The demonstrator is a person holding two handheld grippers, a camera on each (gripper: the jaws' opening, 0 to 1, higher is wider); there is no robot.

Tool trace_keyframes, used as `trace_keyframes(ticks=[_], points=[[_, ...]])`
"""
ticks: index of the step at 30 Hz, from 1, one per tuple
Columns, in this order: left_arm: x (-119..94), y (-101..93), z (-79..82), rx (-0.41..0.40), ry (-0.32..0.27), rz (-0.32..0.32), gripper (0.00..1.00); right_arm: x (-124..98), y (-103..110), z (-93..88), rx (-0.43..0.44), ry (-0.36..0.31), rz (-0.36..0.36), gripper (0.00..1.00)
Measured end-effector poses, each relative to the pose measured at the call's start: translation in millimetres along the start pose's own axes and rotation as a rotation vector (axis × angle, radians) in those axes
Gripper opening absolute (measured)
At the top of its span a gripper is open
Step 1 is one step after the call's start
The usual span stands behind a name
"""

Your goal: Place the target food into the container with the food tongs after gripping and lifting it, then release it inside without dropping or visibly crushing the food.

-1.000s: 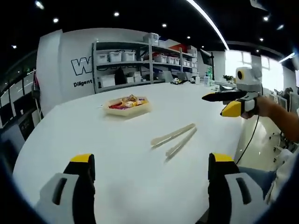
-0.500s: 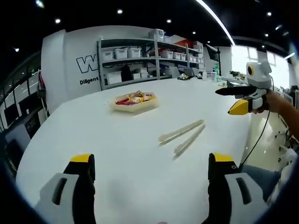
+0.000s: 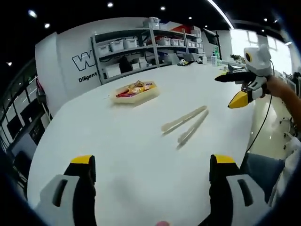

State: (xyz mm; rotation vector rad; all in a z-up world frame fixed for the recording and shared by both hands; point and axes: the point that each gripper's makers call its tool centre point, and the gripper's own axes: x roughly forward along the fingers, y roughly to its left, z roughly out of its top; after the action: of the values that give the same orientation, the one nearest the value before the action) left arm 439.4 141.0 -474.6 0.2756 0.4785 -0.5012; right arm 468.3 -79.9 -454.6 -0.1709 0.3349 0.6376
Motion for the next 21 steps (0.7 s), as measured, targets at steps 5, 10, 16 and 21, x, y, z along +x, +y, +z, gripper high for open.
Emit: trace_keyframes(ticks=[5,10,16,21], points=[[2.9,-9.0,-2.0,0.007,0.051,-0.001,0.99,-10.3,1.5,4.9,0.013,0.007,0.019,0.99],[1.5,-15.2,9.0,-0.009,0.017,-0.002,0.99,-16.8,1.5,12.5,-0.004,-0.007,0.004,1.00],[-3.8,-15.0,8.3,-0.016,-0.010,0.000,0.99,-24.5,4.0,14.3,0.006,-0.031,0.007,1.00],[-8.4,-10.1,9.1,-0.010,-0.041,0.010,0.98,-25.1,4.4,1.7,-0.007,0.006,-0.005,1.00]])
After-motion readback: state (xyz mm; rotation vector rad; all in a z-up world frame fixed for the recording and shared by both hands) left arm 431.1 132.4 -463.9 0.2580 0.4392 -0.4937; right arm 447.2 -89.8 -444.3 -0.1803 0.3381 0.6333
